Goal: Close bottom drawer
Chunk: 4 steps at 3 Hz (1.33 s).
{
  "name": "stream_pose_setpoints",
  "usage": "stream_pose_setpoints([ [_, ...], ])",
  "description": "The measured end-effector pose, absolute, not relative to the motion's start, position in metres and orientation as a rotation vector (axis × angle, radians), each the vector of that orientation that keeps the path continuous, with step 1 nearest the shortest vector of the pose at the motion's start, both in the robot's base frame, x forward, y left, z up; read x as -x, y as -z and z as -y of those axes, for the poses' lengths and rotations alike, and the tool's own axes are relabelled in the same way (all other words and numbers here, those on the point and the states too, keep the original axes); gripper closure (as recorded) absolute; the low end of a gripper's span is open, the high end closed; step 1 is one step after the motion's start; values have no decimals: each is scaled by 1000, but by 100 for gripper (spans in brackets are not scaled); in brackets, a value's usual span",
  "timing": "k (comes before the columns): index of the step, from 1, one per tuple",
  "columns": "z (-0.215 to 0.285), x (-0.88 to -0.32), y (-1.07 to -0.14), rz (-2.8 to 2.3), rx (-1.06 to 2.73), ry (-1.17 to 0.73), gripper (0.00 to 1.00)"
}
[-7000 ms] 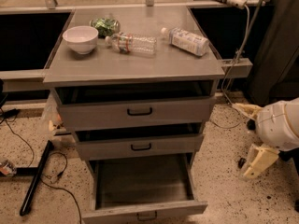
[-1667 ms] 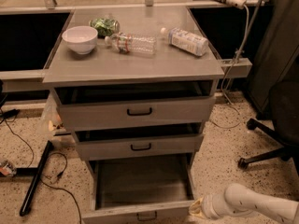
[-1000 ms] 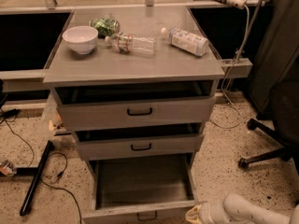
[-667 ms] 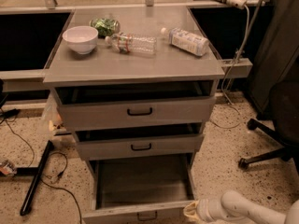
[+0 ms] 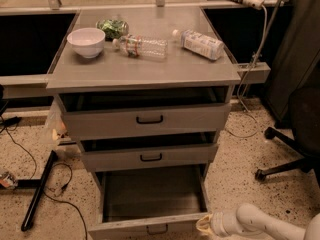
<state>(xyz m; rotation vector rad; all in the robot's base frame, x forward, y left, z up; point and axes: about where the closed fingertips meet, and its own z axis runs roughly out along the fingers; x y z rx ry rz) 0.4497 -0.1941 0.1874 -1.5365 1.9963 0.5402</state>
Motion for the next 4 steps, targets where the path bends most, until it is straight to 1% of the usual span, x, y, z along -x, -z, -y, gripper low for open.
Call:
stream_pose_setpoints([
  [2, 194, -450, -187, -1996, 1536, -541, 11],
  [3, 189, -461, -183, -1980, 1536, -565, 0],
  [4, 176, -493, -177, -1947, 1555, -571, 19],
])
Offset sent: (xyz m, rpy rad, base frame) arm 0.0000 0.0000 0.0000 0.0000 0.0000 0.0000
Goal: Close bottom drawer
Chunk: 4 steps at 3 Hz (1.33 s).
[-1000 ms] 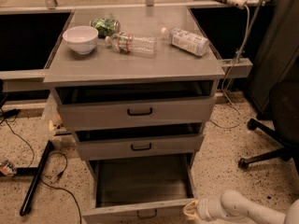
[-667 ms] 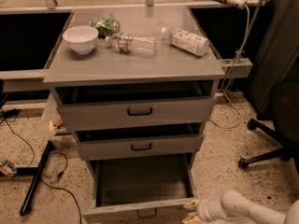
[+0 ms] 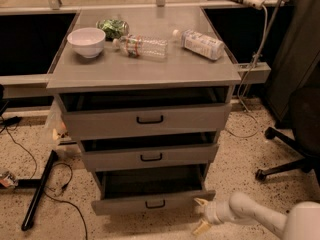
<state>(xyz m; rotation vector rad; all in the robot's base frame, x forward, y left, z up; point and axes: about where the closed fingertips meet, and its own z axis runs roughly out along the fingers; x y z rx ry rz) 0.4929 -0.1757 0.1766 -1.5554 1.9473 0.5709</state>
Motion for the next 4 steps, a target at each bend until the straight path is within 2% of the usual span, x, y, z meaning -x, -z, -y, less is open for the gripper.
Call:
stream_pose_setpoints([
  [1, 152, -543, -170, -1889, 1607, -575, 43],
  [2, 143, -612, -176, -1864, 1642, -478, 66],
  [3, 144, -624, -180, -1857, 1636, -456, 62],
  [4, 144, -623, -180, -1857, 1637, -457, 38],
])
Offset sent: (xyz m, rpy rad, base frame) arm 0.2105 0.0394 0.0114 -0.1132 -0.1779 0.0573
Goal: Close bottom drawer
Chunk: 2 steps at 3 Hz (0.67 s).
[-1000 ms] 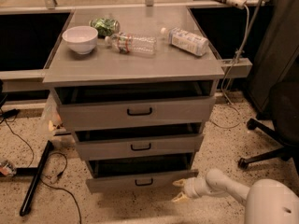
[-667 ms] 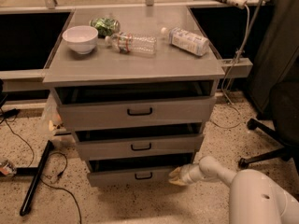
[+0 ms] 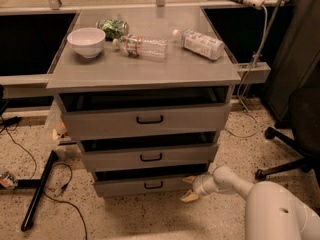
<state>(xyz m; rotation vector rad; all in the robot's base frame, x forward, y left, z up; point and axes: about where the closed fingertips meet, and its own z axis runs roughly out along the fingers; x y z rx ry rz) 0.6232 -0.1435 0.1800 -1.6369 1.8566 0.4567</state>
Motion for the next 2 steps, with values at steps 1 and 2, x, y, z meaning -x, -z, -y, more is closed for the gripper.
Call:
stream_pose_setpoints([
  [1, 143, -623, -180, -1857, 1637, -457, 15],
  [2, 143, -623, -180, -1857, 1637, -457, 0],
])
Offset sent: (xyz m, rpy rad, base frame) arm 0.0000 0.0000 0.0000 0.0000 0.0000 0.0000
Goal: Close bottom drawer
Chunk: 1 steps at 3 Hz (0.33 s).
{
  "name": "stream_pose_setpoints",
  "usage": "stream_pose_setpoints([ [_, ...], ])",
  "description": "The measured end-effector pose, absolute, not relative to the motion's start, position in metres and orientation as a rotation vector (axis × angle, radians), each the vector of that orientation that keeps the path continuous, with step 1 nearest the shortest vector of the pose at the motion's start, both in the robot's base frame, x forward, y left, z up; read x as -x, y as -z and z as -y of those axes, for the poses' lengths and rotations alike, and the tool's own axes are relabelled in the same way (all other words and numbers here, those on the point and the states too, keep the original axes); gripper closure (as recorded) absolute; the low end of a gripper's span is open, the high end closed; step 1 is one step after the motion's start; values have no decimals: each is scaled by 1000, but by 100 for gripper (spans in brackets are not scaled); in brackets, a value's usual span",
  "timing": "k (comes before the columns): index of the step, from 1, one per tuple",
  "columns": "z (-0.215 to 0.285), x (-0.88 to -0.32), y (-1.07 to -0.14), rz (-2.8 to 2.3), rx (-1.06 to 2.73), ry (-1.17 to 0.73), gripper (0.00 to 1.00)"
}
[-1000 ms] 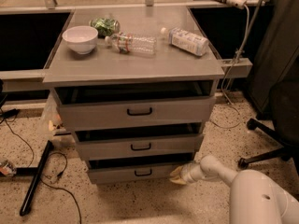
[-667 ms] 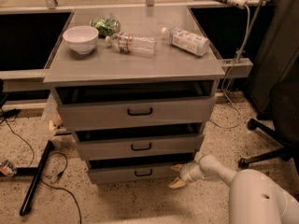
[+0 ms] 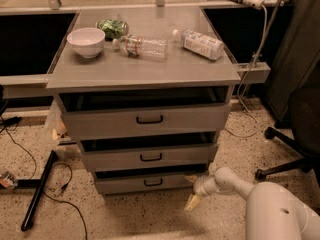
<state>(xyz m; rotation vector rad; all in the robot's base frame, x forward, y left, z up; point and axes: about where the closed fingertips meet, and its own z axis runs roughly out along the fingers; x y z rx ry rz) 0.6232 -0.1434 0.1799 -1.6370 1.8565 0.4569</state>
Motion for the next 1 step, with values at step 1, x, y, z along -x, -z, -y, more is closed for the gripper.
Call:
stream_pose_setpoints([
  [1, 143, -623, -180, -1857, 1637, -457, 0],
])
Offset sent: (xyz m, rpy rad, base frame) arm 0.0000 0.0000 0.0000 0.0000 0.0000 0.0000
